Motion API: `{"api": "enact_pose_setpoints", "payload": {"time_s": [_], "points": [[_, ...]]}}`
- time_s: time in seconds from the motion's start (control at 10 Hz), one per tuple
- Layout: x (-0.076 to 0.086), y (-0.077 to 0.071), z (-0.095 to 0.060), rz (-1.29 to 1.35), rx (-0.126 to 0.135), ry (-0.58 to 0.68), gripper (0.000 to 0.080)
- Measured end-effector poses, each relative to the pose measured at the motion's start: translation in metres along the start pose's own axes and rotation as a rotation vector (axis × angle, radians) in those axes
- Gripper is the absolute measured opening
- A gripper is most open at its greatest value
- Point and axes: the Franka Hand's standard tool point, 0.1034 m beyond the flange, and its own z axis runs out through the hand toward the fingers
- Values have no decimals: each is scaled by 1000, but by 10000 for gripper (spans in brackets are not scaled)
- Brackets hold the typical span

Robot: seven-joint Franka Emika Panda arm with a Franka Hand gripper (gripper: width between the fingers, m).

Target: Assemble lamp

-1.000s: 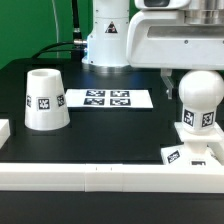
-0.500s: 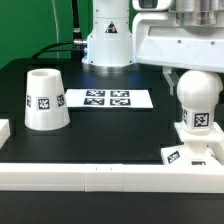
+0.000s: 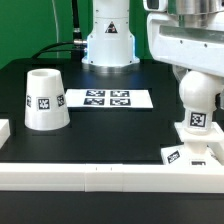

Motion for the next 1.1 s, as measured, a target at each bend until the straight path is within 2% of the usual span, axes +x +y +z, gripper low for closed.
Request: {"api": "enact_pose_setpoints", "payload": {"time_s": [0.1,0.2,0.3,1.1], "points": [[0,0,0,-28,0,0,589],[2,1,-1,-115,0,1,675],[2,0,-2,-180,-5,1,695],[5,-1,-4,-879,-5,-2,699]]}}
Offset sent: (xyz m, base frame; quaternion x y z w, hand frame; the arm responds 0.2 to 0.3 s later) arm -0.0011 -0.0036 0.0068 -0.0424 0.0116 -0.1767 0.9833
